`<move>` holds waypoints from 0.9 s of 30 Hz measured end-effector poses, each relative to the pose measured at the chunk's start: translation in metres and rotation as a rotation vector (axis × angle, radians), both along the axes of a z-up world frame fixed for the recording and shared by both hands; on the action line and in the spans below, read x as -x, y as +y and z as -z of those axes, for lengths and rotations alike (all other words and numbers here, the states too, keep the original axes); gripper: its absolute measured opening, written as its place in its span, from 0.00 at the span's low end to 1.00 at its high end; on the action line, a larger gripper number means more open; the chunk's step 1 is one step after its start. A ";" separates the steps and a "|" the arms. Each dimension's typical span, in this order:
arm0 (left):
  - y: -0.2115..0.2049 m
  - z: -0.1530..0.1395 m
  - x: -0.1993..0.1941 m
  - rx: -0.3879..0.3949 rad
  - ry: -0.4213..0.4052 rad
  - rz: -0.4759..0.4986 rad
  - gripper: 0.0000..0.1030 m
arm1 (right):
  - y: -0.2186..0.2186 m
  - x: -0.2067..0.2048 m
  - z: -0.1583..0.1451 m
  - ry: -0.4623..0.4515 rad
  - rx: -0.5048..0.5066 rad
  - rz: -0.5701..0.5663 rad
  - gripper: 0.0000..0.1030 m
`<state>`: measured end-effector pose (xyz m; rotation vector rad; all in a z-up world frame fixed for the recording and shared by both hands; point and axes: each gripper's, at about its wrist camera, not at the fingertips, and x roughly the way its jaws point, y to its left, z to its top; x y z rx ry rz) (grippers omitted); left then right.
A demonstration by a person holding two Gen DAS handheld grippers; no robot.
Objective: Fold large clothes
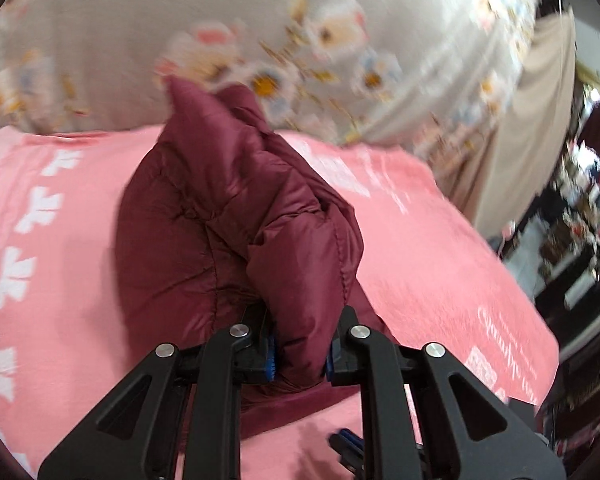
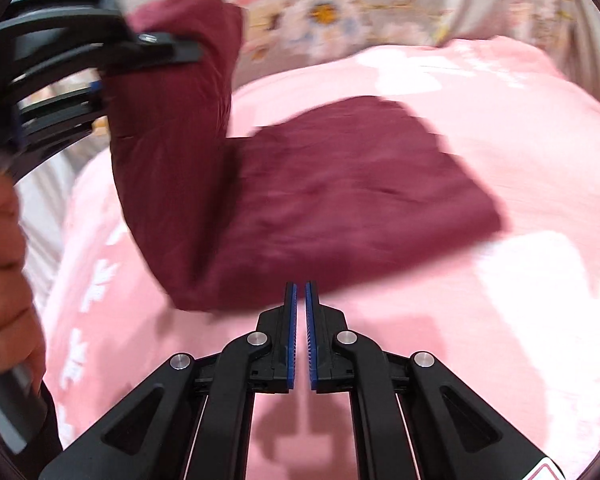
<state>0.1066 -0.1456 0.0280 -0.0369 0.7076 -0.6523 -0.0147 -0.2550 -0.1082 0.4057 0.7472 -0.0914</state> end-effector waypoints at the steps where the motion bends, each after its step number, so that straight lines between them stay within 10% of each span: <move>1: -0.013 0.008 0.001 -0.021 0.009 0.015 0.14 | -0.010 0.006 0.002 0.009 0.004 0.025 0.04; 11: -0.107 0.095 0.002 -0.258 0.029 0.073 0.21 | -0.062 0.034 0.018 0.056 -0.054 0.145 0.11; 16: -0.083 0.058 0.006 -0.026 0.098 0.156 0.77 | -0.078 0.032 -0.012 -0.018 -0.053 0.160 0.11; 21: -0.035 -0.016 -0.006 -0.020 -0.100 -0.011 0.82 | -0.097 0.000 -0.083 -0.184 -0.073 0.113 0.24; 27: 0.020 -0.029 -0.082 -0.075 -0.055 -0.246 0.82 | -0.108 -0.102 -0.130 -0.203 -0.107 0.038 0.60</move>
